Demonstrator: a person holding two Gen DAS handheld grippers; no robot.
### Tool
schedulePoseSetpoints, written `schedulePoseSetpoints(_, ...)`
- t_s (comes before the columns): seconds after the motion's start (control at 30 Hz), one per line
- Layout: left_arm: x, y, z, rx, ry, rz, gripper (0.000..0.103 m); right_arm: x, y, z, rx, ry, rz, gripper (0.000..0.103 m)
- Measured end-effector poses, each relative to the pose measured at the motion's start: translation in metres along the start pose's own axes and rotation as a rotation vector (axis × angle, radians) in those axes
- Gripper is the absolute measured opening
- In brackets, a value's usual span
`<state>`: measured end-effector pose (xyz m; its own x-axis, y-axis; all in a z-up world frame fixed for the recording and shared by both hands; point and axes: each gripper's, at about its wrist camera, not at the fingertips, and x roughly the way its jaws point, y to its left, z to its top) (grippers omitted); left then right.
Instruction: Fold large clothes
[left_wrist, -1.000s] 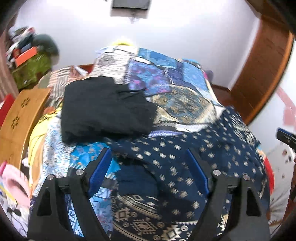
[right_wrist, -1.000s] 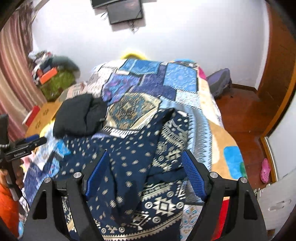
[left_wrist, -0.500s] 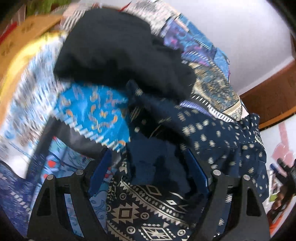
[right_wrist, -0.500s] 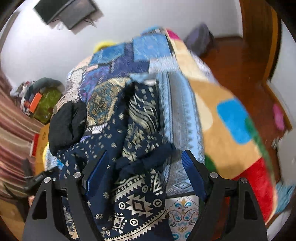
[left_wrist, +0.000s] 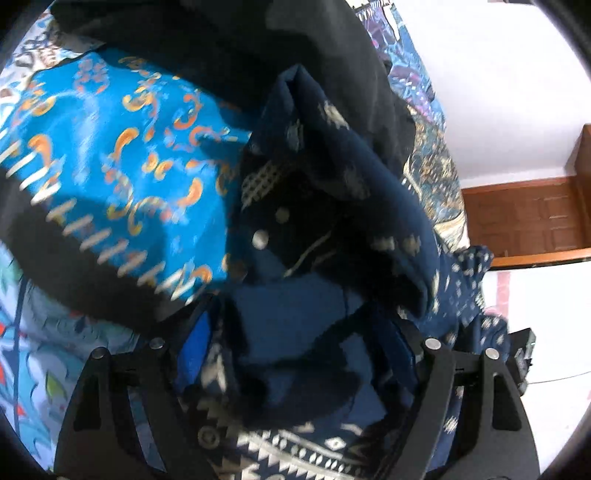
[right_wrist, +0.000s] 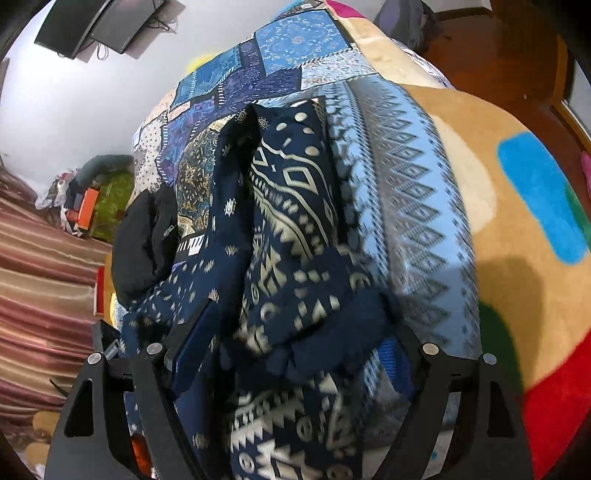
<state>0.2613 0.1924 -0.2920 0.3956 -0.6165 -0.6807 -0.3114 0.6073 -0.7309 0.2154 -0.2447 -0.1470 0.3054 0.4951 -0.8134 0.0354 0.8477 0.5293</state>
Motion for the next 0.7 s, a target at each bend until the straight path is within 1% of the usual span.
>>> schedulePoseSetpoints(0.1, 0.004, 0.006, 0.008, -0.046, -0.015, -0.075, 0.081, 0.008, 0.004, 0.009, -0.015, -0.002, 0.012, 0.078)
schedulePoseSetpoints(0.13, 0.005, 0.008, 0.01, -0.064, -0.017, -0.1, 0.081, 0.011, 0.003, 0.011, -0.008, -0.001, 0.013, 0.074)
schedulePoseSetpoints(0.17, 0.005, 0.008, 0.01, -0.071, -0.018, -0.107, 0.077, 0.012, 0.003, 0.014, 0.006, -0.002, 0.016, 0.062)
schedulePoseSetpoints(0.2, 0.007, 0.007, 0.011, -0.073, -0.016, -0.104, 0.073, 0.014, 0.002, 0.016, 0.021, 0.002, 0.018, 0.053)
schedulePoseSetpoints(0.23, 0.008, 0.005, 0.011, -0.069, -0.012, -0.094, 0.064, 0.016, 0.001, 0.018, 0.046, 0.015, 0.019, 0.036)
schedulePoseSetpoints(0.27, 0.008, 0.002, 0.01, -0.06, -0.009, -0.083, 0.051, 0.018, -0.001, 0.02, 0.072, 0.033, 0.034, 0.03)
schedulePoseSetpoints(0.3, 0.008, -0.001, 0.008, -0.048, -0.005, -0.079, 0.045, 0.018, -0.002, 0.02, 0.084, 0.039, 0.05, 0.026)
schedulePoseSetpoints(0.33, 0.007, -0.008, 0.006, -0.022, -0.006, -0.056, 0.033, 0.016, 0.0, 0.019, 0.081, 0.036, 0.058, 0.024)
schedulePoseSetpoints(0.37, 0.005, -0.015, 0.004, 0.008, -0.013, -0.03, 0.025, 0.011, 0.004, 0.018, 0.065, 0.02, 0.051, 0.022)
schedulePoseSetpoints(0.4, 0.002, -0.024, 0.002, 0.048, -0.029, 0.012, 0.023, 0.007, 0.008, 0.017, 0.05, 0.007, 0.049, 0.021)
schedulePoseSetpoints(0.47, -0.005, -0.05, -0.005, 0.171, -0.075, 0.135, 0.017, -0.007, 0.02, 0.014, 0.011, -0.024, 0.063, 0.019)
schedulePoseSetpoints(0.53, -0.018, -0.078, -0.012, 0.268, -0.12, 0.206, 0.014, -0.023, 0.036, 0.012, -0.031, -0.05, 0.081, 0.019)
schedulePoseSetpoints(0.57, -0.023, -0.086, -0.015, 0.293, -0.133, 0.212, 0.012, -0.031, 0.045, 0.01, -0.06, -0.068, 0.071, 0.019)
schedulePoseSetpoints(0.63, -0.041, -0.106, -0.015, 0.338, -0.162, 0.2, 0.012, -0.044, 0.058, 0.008, -0.093, -0.098, 0.066, 0.018)
schedulePoseSetpoints(0.7, -0.064, -0.127, -0.021, 0.379, -0.201, 0.179, 0.011, -0.056, 0.07, 0.008, -0.108, -0.119, 0.092, 0.018)
